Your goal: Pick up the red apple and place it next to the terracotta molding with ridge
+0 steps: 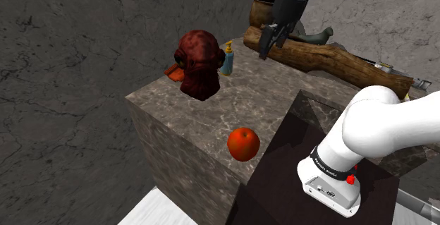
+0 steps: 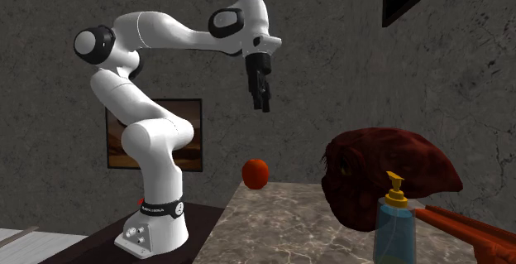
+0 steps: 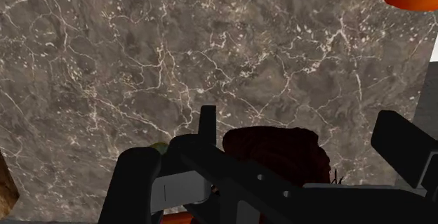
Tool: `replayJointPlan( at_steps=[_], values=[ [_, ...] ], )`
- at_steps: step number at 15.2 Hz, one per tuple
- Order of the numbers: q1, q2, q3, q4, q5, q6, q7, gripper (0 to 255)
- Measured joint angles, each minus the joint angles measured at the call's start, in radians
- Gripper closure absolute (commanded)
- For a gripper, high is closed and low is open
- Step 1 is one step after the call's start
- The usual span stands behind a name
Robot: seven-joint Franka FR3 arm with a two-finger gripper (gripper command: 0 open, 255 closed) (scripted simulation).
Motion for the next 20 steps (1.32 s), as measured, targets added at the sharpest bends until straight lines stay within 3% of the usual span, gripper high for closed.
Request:
replayJointPlan(
  at_steps=[15,20],
  values=[
    [0.242,-0.055,0.334,-0.232,0.192,0.162,0.176,0],
    [0.280,-0.014,0.415,-0.275,0.235,0.243,0.214,0]
  ],
)
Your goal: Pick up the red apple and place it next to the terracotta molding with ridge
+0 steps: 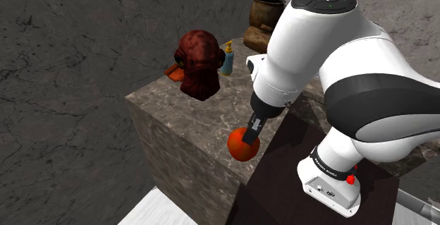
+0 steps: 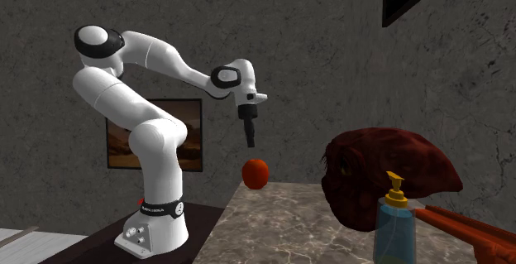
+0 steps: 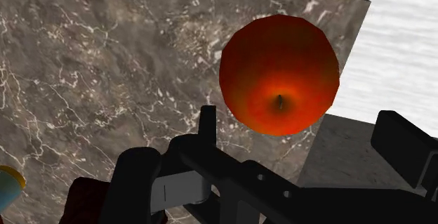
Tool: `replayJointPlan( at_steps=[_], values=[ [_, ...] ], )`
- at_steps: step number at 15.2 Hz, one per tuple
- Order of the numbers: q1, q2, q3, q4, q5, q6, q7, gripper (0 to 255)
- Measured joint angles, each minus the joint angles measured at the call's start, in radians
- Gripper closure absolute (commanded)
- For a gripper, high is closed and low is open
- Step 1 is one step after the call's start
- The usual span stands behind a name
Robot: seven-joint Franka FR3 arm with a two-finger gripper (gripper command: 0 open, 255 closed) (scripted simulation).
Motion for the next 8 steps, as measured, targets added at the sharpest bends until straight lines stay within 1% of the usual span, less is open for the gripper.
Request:
replayJointPlan(
  at_steps=[5,8],
  values=[
    [-0.002,0.030,0.024,-0.049,0.014,0.078,0.004,0],
    [-0.002,0.035,0.027,-0.056,0.016,0.090,0.004,0]
  ],
)
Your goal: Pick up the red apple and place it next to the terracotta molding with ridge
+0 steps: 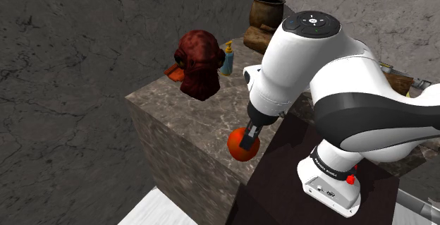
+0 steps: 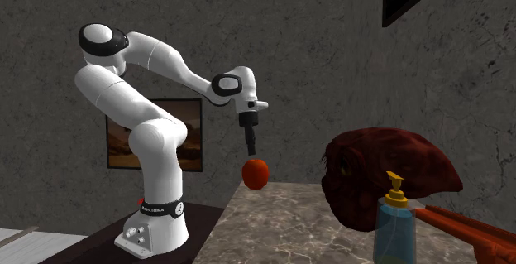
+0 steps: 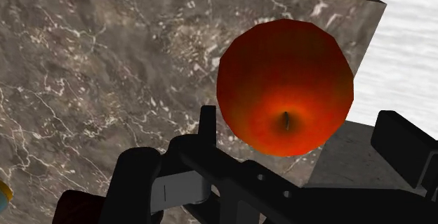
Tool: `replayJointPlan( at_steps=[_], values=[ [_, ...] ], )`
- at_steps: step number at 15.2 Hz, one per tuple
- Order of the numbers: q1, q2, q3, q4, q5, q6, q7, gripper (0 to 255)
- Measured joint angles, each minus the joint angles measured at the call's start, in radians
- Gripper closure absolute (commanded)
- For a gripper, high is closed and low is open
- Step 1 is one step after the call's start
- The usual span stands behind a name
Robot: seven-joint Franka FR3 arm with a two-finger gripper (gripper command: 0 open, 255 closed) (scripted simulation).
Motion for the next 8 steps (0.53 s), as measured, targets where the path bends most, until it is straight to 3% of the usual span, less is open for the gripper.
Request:
replayJointPlan(
  at_steps=[3,4,8],
  values=[
    [0.000,0.001,0.001,-0.001,0.000,0.001,0.000,0],
    [0.000,0.001,0.001,-0.001,0.000,0.001,0.000,255],
    [0.000,0.001,0.001,-0.001,0.000,0.001,0.000,255]
  ],
)
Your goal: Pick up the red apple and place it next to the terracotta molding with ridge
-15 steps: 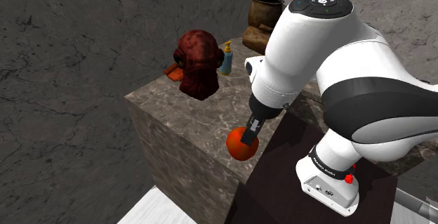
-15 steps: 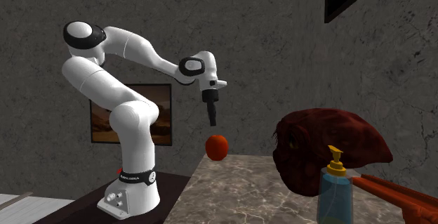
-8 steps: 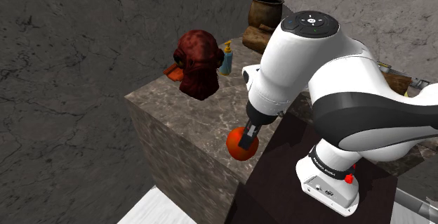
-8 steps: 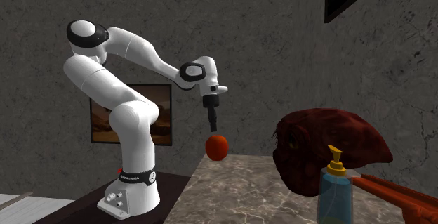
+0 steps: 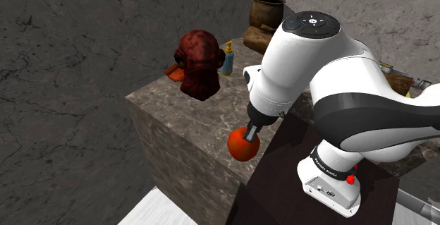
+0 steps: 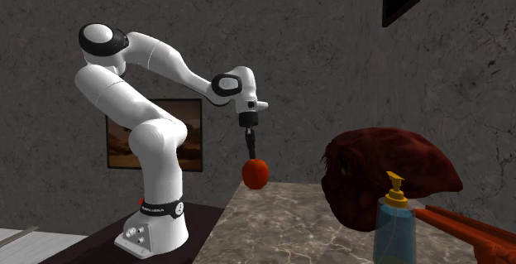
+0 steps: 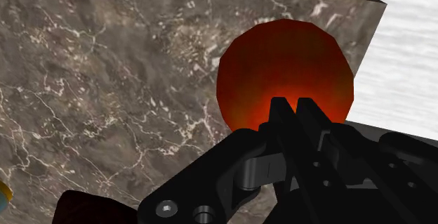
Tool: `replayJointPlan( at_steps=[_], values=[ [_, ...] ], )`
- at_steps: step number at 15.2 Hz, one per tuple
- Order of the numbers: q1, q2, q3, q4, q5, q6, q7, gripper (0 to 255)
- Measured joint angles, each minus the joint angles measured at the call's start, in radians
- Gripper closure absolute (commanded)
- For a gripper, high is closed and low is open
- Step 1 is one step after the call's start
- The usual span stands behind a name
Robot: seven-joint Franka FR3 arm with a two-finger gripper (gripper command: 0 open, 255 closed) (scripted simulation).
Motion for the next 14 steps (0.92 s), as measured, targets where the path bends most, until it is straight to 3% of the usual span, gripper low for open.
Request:
replayJointPlan(
  at_steps=[6,14],
  values=[
    [0.000,0.000,0.000,0.000,0.000,0.001,0.000,255],
    [-0.008,-0.035,-0.041,0.072,-0.027,-0.104,-0.017,255]
  ],
)
